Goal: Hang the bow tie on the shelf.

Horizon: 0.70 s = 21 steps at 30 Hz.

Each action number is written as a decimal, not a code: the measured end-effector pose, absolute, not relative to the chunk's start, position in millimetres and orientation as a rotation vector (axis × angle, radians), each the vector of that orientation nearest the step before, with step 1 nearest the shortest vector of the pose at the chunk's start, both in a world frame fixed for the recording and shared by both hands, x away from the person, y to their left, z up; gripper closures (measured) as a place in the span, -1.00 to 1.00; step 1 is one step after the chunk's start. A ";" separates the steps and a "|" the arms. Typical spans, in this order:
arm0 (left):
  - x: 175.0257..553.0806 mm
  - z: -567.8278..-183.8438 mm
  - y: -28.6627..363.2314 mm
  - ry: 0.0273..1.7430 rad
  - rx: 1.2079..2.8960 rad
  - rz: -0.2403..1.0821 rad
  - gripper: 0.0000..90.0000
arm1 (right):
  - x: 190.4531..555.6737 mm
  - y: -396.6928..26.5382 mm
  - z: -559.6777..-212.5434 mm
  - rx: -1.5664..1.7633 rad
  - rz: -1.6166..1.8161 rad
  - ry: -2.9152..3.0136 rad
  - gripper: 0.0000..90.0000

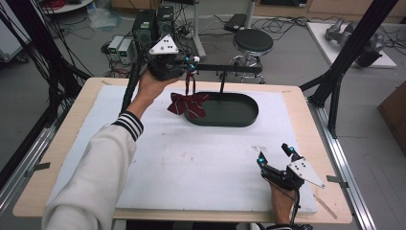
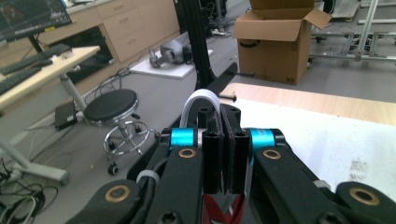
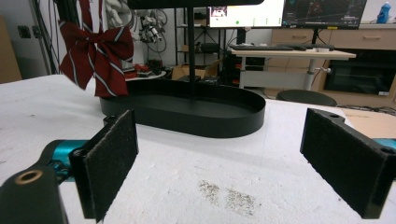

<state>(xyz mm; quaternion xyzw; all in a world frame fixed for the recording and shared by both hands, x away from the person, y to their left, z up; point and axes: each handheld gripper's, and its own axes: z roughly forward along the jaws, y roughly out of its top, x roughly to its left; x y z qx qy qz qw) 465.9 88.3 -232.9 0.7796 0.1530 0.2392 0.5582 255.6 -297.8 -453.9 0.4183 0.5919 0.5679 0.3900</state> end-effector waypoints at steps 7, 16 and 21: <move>471.9 -223.3 80.4 0.357 1.803 0.560 0.94 | 255.5 -297.7 -453.8 1.065 1.447 1.504 -0.77; 489.8 -234.7 80.0 0.406 1.751 0.528 0.94 | 255.8 -298.6 -453.9 1.060 1.444 1.506 -0.77; 497.2 -241.3 78.3 0.418 1.733 0.519 0.94 | 255.7 -297.8 -453.8 1.060 1.442 1.506 -0.77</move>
